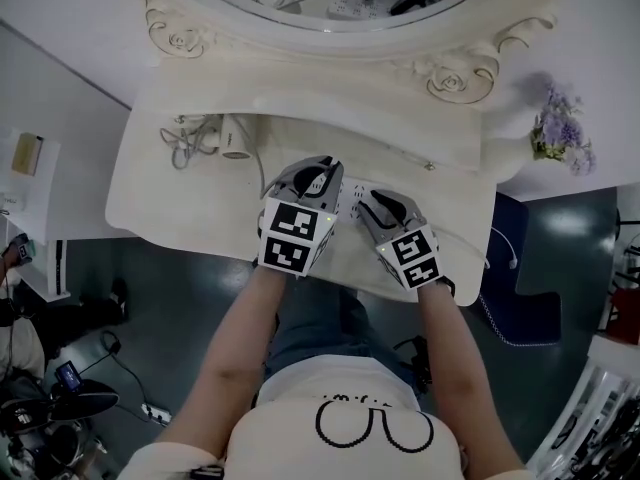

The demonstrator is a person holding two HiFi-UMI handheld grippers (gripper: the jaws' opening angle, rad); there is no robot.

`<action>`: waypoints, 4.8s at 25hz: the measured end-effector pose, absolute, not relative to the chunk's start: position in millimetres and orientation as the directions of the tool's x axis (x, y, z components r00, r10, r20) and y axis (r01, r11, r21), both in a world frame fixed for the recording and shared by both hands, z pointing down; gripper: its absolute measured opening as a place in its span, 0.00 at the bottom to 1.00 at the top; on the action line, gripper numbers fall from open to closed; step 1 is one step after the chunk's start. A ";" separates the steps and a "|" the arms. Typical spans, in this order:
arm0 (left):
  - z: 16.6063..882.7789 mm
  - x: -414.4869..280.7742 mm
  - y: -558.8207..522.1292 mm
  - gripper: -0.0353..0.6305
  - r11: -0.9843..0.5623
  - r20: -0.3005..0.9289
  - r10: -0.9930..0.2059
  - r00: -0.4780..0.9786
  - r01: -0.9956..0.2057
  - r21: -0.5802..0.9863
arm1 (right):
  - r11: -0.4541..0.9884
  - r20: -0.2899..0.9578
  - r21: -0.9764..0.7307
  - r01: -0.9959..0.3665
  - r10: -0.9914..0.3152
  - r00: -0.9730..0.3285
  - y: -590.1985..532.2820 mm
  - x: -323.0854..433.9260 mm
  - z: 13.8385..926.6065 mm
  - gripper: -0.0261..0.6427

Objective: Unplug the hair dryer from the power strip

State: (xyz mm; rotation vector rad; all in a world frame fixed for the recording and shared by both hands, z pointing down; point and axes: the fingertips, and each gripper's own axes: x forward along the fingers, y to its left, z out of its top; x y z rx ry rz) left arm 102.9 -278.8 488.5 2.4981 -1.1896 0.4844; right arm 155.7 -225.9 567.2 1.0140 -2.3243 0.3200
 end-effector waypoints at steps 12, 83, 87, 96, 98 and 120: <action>468.1 85.9 -273.2 0.13 -0.563 0.405 -0.701 0.587 -0.804 0.191 | 0.678 0.607 0.001 -0.735 -0.585 -0.539 -227.2 155.8 567.8 0.22; 443.4 -22.7 -107.5 0.40 -0.446 0.363 -0.825 0.433 -0.894 0.053 | 0.425 0.271 0.076 -0.902 -0.879 -0.392 -76.1 171.2 389.4 0.04; 411.8 -31.9 -94.1 0.40 -0.437 0.280 -0.859 0.428 -0.899 0.033 | 0.393 0.224 0.072 -0.917 -0.902 -0.369 -60.9 165.0 370.3 0.04; 361.8 -16.2 -77.6 0.39 -0.519 0.201 -0.844 0.497 -0.851 -0.079 | 0.380 0.147 0.110 -0.918 -0.920 -0.363 -33.5 155.1 331.1 0.04; 348.0 -18.6 -75.2 0.15 -0.514 0.165 -0.852 0.497 -0.855 -0.074 | 0.369 0.132 0.106 -0.923 -0.926 -0.354 -29.1 152.5 326.1 0.04; 265.0 -44.2 -84.3 0.05 -0.523 -0.076 -0.845 0.529 -0.848 -0.088 | 0.229 -0.040 0.189 -0.955 -0.970 -0.240 -24.9 140.5 254.2 0.04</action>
